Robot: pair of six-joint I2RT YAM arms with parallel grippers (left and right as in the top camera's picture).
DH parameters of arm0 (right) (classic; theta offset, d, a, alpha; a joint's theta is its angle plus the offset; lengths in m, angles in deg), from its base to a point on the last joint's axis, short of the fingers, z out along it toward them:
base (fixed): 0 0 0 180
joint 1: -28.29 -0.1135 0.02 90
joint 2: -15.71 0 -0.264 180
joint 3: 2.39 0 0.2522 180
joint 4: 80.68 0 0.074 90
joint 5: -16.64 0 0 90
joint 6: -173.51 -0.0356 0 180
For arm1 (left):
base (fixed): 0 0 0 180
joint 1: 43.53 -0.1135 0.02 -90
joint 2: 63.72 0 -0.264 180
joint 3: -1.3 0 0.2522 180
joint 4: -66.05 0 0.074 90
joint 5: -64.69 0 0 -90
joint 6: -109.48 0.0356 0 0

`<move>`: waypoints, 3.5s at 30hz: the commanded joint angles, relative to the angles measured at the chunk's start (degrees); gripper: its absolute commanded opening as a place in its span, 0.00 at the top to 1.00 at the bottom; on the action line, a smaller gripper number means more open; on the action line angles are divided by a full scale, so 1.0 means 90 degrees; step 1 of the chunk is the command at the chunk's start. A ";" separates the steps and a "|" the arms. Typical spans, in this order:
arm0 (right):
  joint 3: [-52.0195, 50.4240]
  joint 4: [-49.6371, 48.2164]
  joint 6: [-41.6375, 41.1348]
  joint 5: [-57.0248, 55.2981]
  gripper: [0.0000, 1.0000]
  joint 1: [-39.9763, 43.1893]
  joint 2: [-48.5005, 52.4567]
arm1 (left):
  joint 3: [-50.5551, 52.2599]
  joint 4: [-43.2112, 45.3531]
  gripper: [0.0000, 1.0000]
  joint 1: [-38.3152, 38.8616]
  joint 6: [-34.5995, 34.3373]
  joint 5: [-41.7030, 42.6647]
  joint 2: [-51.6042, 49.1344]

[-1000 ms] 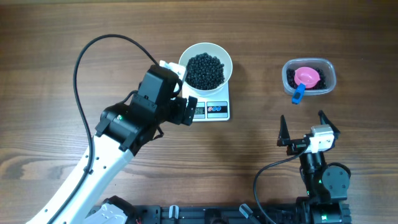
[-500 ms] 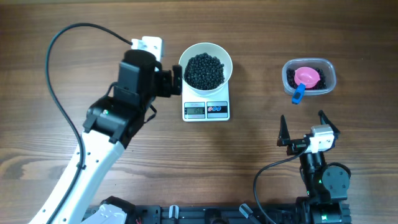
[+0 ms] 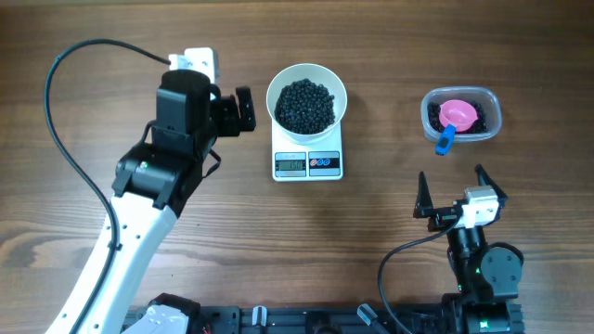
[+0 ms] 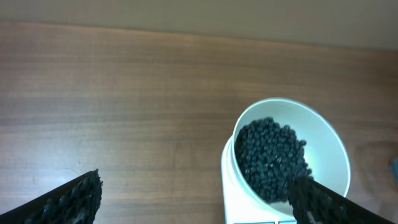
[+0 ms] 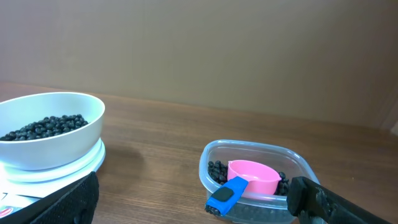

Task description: Scoop item into bowl and weigh 150g on scale

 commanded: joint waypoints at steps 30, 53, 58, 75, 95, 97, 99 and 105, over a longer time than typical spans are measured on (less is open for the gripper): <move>-0.0015 -0.0007 0.0049 -0.0036 0.00 -0.0022 -0.0087 | 0.4104 0.1134 0.00 -0.1399 -0.0058 0.1916 0.5192; -0.0015 -0.0007 0.0049 -0.0036 0.00 -0.0022 -0.0087 | 0.5748 0.2149 0.00 -0.2280 -0.0056 0.2314 0.7123; -0.0015 -0.0007 0.0051 -0.0034 0.00 -0.0022 -0.0087 | 0.6125 0.2293 0.00 -0.2290 -0.0058 0.2322 0.7715; -0.0015 -0.0007 0.0049 -0.0034 0.00 -0.0022 -0.0087 | 0.6994 0.3628 0.00 -0.2290 -0.0056 0.2295 0.7837; -0.0015 -0.0007 0.0049 -0.0034 0.00 -0.0022 -0.0087 | 0.6997 0.2839 0.00 -0.2324 0.0306 0.2147 0.7813; -0.0015 -0.0007 0.0051 -0.0036 0.00 -0.0022 -0.0087 | 0.6997 0.2839 0.00 -0.2324 0.0787 0.2149 0.7813; -0.0015 -0.0007 0.0051 -0.0036 0.00 -0.0022 -0.0087 | 0.6997 0.2827 0.00 -0.2324 0.1491 0.2076 0.7813; -0.0015 -0.0007 0.0049 -0.0034 0.00 -0.0022 -0.0087 | 0.6997 0.2742 0.00 -0.2276 0.1732 0.1149 0.7815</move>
